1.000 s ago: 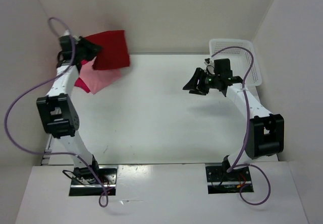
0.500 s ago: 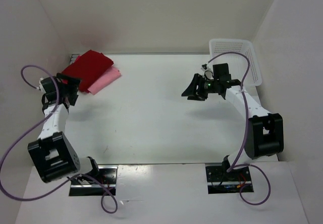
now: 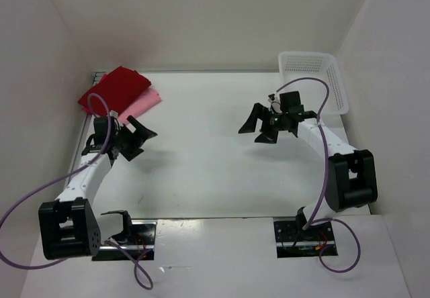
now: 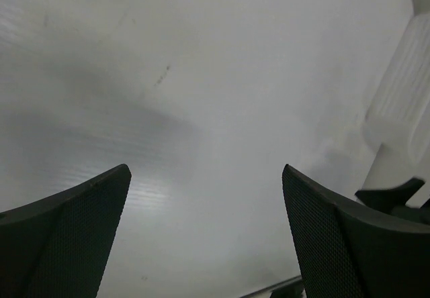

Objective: Fold and stack the t-shirts
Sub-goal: Put the neatly folded tshirt into the corner of the board with the left arm

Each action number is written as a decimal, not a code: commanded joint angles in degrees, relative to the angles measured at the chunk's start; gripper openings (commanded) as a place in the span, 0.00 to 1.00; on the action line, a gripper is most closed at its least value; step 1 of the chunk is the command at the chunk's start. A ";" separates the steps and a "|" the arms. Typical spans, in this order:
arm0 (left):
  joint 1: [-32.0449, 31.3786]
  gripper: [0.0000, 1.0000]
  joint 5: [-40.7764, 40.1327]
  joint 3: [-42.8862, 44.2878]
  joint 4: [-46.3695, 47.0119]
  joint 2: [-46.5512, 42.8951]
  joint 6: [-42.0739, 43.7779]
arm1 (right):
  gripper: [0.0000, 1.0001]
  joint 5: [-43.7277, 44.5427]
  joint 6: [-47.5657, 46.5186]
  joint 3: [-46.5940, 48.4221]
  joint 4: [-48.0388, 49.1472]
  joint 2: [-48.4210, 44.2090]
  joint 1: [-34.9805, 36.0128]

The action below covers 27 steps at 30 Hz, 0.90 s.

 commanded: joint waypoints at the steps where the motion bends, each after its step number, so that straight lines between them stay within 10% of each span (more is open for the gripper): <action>1: -2.73 1.00 3.29 -0.31 -3.39 -4.26 4.49 | 1.00 3.10 1.35 -0.05 1.71 0.20 2.67; 27: -11.00 1.00 8.39 -7.87 -7.26 -19.12 -1.13 | 1.00 3.54 8.12 -12.27 4.25 -11.66 7.15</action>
